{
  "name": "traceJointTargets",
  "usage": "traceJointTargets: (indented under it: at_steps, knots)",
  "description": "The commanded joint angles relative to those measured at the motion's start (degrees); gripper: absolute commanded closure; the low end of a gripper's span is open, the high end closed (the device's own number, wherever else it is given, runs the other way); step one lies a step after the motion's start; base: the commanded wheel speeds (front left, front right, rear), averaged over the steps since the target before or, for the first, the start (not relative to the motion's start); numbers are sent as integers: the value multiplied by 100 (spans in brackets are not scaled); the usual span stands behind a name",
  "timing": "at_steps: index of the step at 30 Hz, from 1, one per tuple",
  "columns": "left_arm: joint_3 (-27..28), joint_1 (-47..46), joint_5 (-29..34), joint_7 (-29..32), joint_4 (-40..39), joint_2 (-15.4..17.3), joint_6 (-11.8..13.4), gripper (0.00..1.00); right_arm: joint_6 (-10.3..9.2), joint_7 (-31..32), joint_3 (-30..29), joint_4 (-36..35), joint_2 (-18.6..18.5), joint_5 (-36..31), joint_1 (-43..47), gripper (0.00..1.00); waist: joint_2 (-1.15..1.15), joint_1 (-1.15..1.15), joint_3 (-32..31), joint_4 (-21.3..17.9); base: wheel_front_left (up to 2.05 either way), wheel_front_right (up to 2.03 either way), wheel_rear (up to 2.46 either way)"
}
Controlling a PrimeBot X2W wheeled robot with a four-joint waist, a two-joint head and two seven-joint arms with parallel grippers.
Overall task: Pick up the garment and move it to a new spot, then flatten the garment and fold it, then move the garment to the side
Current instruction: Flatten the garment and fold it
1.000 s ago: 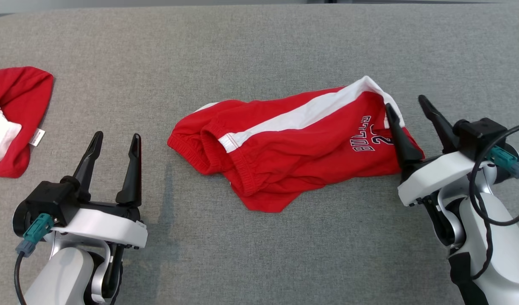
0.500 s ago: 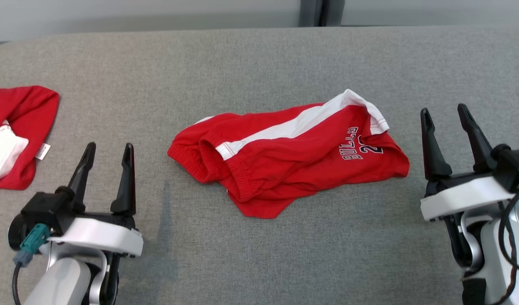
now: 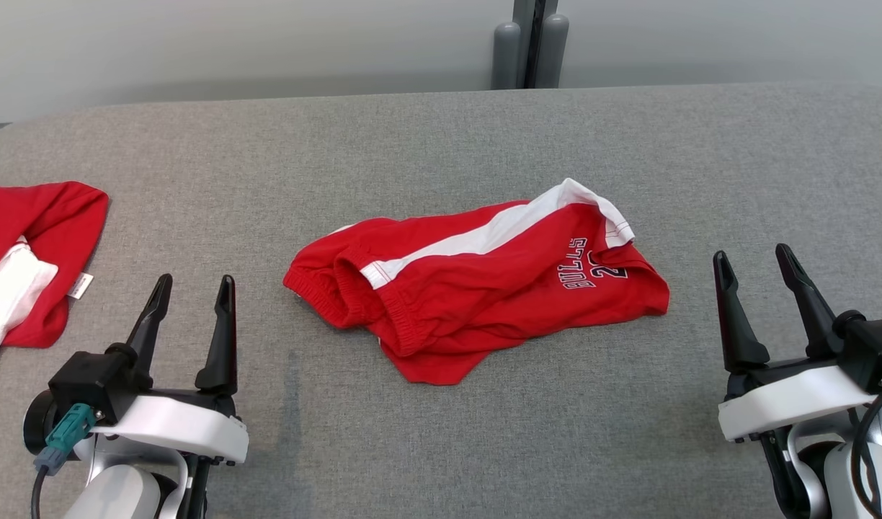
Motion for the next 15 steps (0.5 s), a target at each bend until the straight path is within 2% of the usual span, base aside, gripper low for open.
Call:
traceJointTargets:
  at_steps: [1, 15]
  knots:
    - [3, 80, -17, 25, -24, 49, 25, 0, 2, 37, -10, -64, 2, -43, 43, 0, 0, 0, -10, -6, 0, 0, 0]
    - [-57, -78, 58, 119, -182, 112, 92, 0, 2, 105, -92, -184, 16, -44, 38, 0, 0, 0, 44, -3, 0, 0, 0]
